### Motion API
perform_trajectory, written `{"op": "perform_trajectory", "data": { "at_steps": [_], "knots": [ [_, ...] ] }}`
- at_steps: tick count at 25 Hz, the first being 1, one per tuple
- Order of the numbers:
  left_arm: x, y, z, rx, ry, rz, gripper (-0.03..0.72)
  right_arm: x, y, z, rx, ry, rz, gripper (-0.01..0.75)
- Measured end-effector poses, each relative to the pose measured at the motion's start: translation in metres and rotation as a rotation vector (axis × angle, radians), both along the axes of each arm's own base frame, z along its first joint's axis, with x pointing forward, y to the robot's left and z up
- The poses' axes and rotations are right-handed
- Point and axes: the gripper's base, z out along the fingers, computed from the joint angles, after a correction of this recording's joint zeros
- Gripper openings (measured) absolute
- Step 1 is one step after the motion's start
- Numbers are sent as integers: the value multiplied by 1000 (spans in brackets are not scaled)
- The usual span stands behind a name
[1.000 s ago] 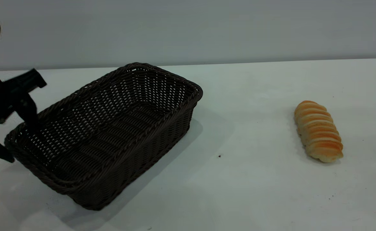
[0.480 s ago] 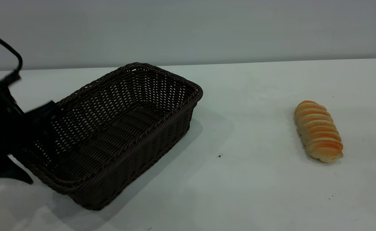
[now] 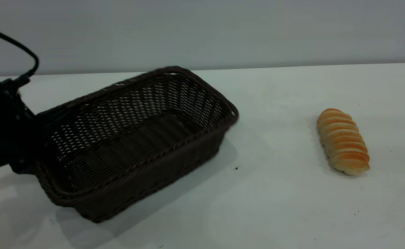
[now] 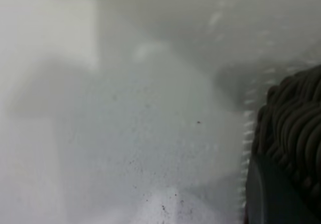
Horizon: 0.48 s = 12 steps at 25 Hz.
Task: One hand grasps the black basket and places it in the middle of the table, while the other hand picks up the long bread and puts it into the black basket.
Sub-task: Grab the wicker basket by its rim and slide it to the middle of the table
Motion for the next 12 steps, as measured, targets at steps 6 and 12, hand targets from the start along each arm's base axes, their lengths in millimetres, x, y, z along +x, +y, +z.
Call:
{"op": "perform_trajectory", "data": {
  "at_steps": [6, 12],
  "knots": [
    [49, -5, 31, 38, -8, -314, 145, 0, 0, 0, 0, 0, 0, 396],
    [107, -14, 31, 31, 44, -501, 144, 0, 0, 0, 0, 0, 0, 396]
  ]
}}
